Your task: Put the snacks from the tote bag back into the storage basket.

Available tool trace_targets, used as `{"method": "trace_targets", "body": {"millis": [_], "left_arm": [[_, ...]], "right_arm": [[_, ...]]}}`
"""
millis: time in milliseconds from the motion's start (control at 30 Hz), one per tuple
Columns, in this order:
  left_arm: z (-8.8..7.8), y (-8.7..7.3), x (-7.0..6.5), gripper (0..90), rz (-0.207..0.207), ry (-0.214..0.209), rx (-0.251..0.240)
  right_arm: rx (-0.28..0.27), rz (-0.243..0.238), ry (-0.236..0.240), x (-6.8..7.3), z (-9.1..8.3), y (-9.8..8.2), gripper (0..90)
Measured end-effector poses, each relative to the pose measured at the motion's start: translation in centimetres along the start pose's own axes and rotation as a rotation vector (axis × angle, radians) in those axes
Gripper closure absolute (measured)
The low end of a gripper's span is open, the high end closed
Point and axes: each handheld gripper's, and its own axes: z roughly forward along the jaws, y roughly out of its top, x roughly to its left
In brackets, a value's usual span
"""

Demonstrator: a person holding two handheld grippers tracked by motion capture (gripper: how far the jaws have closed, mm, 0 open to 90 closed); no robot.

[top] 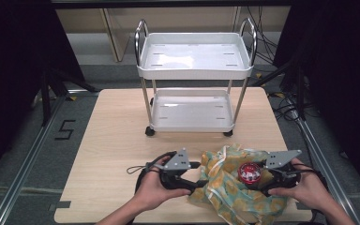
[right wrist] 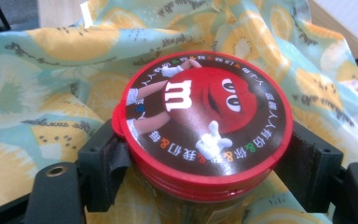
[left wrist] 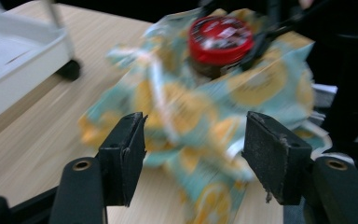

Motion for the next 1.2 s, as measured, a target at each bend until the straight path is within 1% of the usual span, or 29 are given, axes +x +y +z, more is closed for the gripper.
{"method": "trace_targets", "body": {"millis": [33, 67, 100, 133, 167, 200, 233, 267, 300, 333, 367, 400, 433, 533, 567, 600, 633, 667, 700, 733, 767, 800, 833, 867, 1000, 1067, 1100, 1133, 1200], "left_arm": [[0.8, 0.3, -0.2, 37.9, 0.01, -0.009, 0.018], [1.4, 0.4, -0.3, 38.2, 0.009, -0.013, 0.015], [2.1, 0.6, -0.4, 38.6, 0.022, -0.024, 0.021], [2.7, 0.7, -0.6, 39.4, 0.029, -0.034, 0.024], [3.2, 0.8, -0.6, 40.3, 0.03, -0.045, 0.034], [3.7, 0.8, -0.7, 41.2, 0.034, -0.045, 0.033], [4.4, 0.9, -0.8, 42.0, 0.053, -0.051, 0.055], [5.1, 0.9, -0.8, 42.8, 0.063, -0.054, 0.068], [5.6, 0.9, -0.9, 43.5, 0.058, -0.062, 0.077], [6.0, 0.9, -0.8, 44.2, 0.077, -0.059, 0.094], [6.7, 1.0, -1.0, 45.0, 0.08, -0.071, 0.1], [7.1, 0.9, -1.0, 45.6, 0.075, -0.081, 0.104], [7.9, 0.9, -1.1, 45.9, 0.082, -0.092, 0.133], [9.1, 0.8, -1.2, 48.5, 0.11, -0.101, 0.17], [9.4, 0.7, -1.2, 51.2, 0.111, -0.11, 0.175], [9.8, 0.5, -1.2, 53.3, 0.111, -0.112, 0.183], [10.1, 0.3, -1.2, 55.3, 0.105, -0.108, 0.197], [10.3, 0.0, -1.1, 57.4, 0.12, -0.101, 0.211], [10.4, -0.2, -1.0, 58.9, 0.122, -0.104, 0.219], [10.5, -0.3, -1.0, 60.0, 0.12, -0.1, 0.229], [10.5, -0.4, -1.0, 61.4, 0.112, -0.104, 0.229], [10.6, -0.3, -0.9, 62.6, 0.13, -0.104, 0.231], [10.6, -0.4, -1.0, 63.3, 0.118, -0.107, 0.235], [10.7, -0.4, -1.1, 64.7, 0.119, -0.108, 0.244], [11.0, -0.5, -1.4, 67.3, 0.139, -0.112, 0.27], [11.3, -0.6, -1.5, 67.7, 0.138, -0.116, 0.274], [11.4, -0.5, -1.4, 67.9, 0.156, -0.108, 0.279], [11.5, -0.6, -1.5, 68.7, 0.135, -0.113, 0.285], [11.6, -0.7, -1.5, 69.8, 0.141, -0.117, 0.295]], "right_arm": [[0.001, -0.011, 0.006, -0.1, 0.3, -0.2, 26.2], [0.011, 0.001, 0.009, -0.1, 0.6, -0.5, 26.2], [0.01, 0.005, 0.012, -0.1, 0.8, -0.7, 26.2], [0.02, 0.024, 0.017, 0.0, 1.0, -0.9, 26.2], [0.026, 0.013, 0.024, 0.0, 1.2, -1.1, 26.2], [0.023, 0.032, 0.021, 0.1, 1.3, -1.3, 26.2], [0.026, 0.026, 0.021, 0.0, 1.4, -1.4, 26.2], [0.012, 0.02, 0.021, 0.0, 1.6, -1.5, 26.2], [0.023, 0.032, 0.023, 0.0, 1.6, -1.7, 26.2], [0.023, 0.038, 0.024, 0.1, 1.7, -1.8, 26.2], [0.028, 0.03, 0.022, 0.2, 1.8, -1.9, 26.1], [0.017, 0.027, 0.028, 0.2, 2.0, -1.9, 26.1], [0.01, 0.018, 0.029, 0.2, 2.0, -2.0, 26.1], [0.018, 0.027, 0.031, 0.4, 2.0, -2.0, 25.9], [0.026, 0.042, 0.033, 0.4, 1.9, -2.1, 25.8], [0.022, 0.042, 0.031, 0.4, 2.0, -2.1, 25.8], [0.028, 0.021, 0.029, 0.3, 2.0, -2.2, 25.5], [0.037, 0.036, 0.038, 0.4, 2.0, -2.2, 24.6], [0.039, 0.042, 0.046, 0.4, 2.0, -2.2, 24.0], [0.04, 0.031, 0.051, 0.4, 2.0, -2.2, 22.2], [0.032, 0.049, 0.059, 0.4, 2.0, -2.2, 20.6], [0.019, 0.059, 0.065, 0.5, 1.9, -2.0, 20.5], [0.012, 0.054, 0.066, 0.4, 1.8, -1.9, 20.5], [0.018, 0.054, 0.063, 0.4, 1.8, -1.8, 20.5], [0.023, 0.024, 0.058, 0.4, 1.9, -1.8, 21.6], [0.023, 0.016, 0.056, 0.4, 1.9, -1.7, 22.1], [0.022, 0.011, 0.056, 0.5, 1.9, -1.7, 22.4], [0.022, 0.009, 0.047, 0.6, 1.8, -1.6, 22.8], [0.018, -0.032, 0.04, 0.4, 1.7, -1.5, 23.6]]}}
